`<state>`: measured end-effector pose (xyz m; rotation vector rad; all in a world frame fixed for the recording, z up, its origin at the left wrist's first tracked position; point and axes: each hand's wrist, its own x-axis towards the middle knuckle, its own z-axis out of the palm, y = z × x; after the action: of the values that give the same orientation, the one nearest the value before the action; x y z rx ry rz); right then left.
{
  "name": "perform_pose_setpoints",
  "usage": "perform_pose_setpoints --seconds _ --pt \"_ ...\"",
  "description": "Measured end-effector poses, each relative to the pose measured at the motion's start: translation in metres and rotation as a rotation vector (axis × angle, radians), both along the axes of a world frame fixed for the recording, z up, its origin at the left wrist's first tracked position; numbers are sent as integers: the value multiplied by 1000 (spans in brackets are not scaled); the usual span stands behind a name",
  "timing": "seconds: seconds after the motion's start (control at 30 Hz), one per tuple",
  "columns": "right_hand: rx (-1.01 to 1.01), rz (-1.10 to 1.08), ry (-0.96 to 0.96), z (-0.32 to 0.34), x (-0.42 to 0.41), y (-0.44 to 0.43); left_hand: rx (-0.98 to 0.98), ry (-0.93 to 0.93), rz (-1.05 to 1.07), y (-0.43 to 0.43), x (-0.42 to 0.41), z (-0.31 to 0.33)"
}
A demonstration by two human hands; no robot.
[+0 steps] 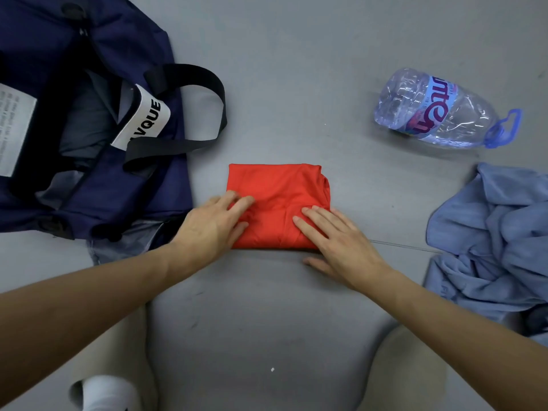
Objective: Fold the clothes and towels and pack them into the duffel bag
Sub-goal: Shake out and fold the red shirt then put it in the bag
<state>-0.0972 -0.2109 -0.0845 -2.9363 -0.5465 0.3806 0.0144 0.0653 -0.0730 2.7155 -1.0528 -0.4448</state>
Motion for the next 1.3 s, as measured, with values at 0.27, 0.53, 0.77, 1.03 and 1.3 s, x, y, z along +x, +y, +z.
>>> perform_pose_setpoints --seconds 0.27,0.53,0.77,1.03,1.3 --pt "176 -114 95 -4 13 -5 -7 17 -306 15 -6 -15" --pt "260 -263 169 18 27 -2 -172 205 58 -6 10 7" --pt "403 -490 245 22 28 -5 -198 595 418 -1 28 -1" --pt "167 -318 143 19 28 0 -76 408 552 -16 32 -2" --pt "158 -65 301 24 47 10 -82 213 703 -11 40 3"
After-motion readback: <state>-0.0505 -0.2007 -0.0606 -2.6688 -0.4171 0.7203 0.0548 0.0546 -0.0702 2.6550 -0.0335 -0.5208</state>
